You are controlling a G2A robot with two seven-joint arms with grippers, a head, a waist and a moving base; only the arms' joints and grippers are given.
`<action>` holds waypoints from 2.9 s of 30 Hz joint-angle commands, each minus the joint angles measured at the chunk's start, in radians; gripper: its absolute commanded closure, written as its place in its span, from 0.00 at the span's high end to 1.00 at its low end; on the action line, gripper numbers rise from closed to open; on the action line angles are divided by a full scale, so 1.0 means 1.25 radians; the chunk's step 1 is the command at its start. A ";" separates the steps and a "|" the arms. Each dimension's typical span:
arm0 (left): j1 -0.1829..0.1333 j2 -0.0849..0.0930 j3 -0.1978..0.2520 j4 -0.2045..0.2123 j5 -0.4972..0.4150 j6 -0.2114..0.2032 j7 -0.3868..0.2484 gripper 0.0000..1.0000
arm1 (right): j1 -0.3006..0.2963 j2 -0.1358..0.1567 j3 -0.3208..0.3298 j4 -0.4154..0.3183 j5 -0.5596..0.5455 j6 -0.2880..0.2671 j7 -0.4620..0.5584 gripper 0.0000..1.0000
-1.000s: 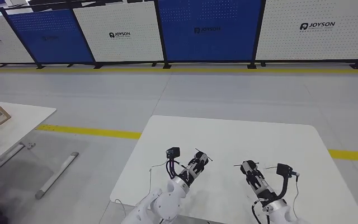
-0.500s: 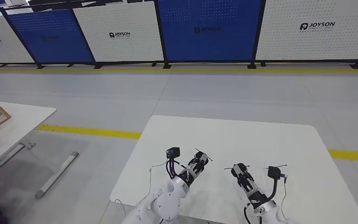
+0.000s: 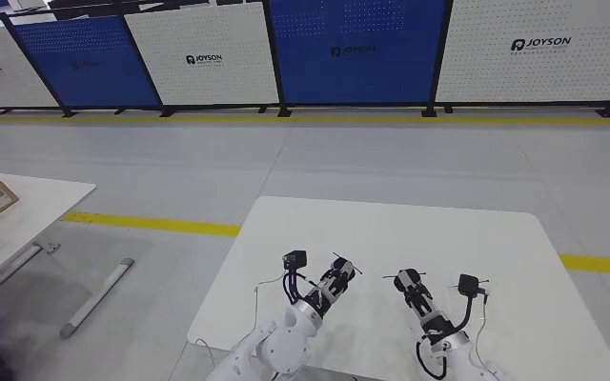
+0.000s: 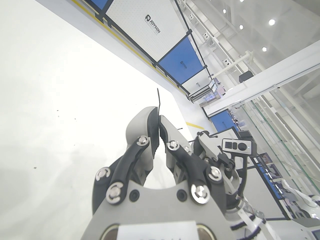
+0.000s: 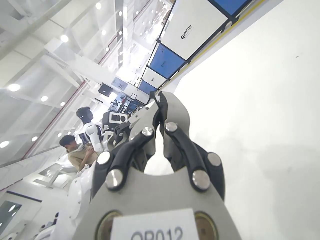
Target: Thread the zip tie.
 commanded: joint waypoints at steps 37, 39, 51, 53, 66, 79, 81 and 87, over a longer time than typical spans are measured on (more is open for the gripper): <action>0.000 0.000 0.000 0.000 0.000 0.000 0.000 0.00 | 0.044 -0.077 -0.044 0.114 -0.022 -0.051 -0.001 0.00; 0.000 0.000 0.000 0.000 0.000 0.000 0.000 0.00 | 0.047 -0.083 -0.044 0.117 -0.024 -0.044 0.003 0.00; 0.000 0.000 0.000 0.000 0.000 0.000 0.000 0.00 | 0.049 -0.106 -0.045 0.127 -0.032 -0.019 -0.021 0.00; 0.000 0.000 0.000 0.000 0.000 0.000 0.000 0.00 | 0.046 -0.107 -0.041 0.126 -0.033 -0.016 -0.018 0.00; 0.000 0.000 0.000 0.000 0.000 0.000 0.000 0.00 | 0.014 -0.118 0.015 0.111 -0.032 -0.023 0.028 0.00; 0.000 0.000 0.000 0.000 0.000 0.000 0.000 0.00 | 0.017 -0.143 0.025 0.124 -0.043 -0.010 0.054 0.00; 0.000 0.000 0.000 0.000 0.000 0.000 0.000 0.00 | 0.013 -0.146 0.030 0.125 -0.047 -0.014 0.051 0.00; 0.000 0.000 0.000 0.000 0.000 0.000 0.000 0.00 | 0.001 -0.152 0.046 0.126 -0.053 -0.021 0.052 0.00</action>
